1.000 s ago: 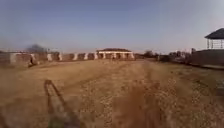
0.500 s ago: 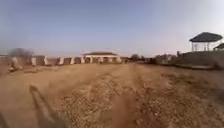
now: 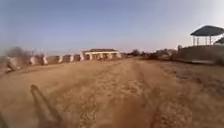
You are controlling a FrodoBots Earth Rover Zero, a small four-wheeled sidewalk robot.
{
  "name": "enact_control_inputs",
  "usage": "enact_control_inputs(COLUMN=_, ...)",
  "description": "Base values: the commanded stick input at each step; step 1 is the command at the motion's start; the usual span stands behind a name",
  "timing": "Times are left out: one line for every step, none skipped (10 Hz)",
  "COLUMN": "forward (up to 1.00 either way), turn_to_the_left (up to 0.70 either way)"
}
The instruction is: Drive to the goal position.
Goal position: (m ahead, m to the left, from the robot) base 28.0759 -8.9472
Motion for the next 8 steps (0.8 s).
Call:
enact_control_inputs(forward=0.7, turn_to_the_left=0.0)
enact_control_inputs(forward=0.7, turn_to_the_left=0.0)
enact_control_inputs(forward=0.7, turn_to_the_left=0.0)
enact_control_inputs(forward=0.7, turn_to_the_left=0.0)
enact_control_inputs(forward=0.7, turn_to_the_left=0.0)
enact_control_inputs(forward=0.7, turn_to_the_left=0.0)
enact_control_inputs(forward=0.7, turn_to_the_left=0.0)
enact_control_inputs(forward=0.7, turn_to_the_left=0.0)
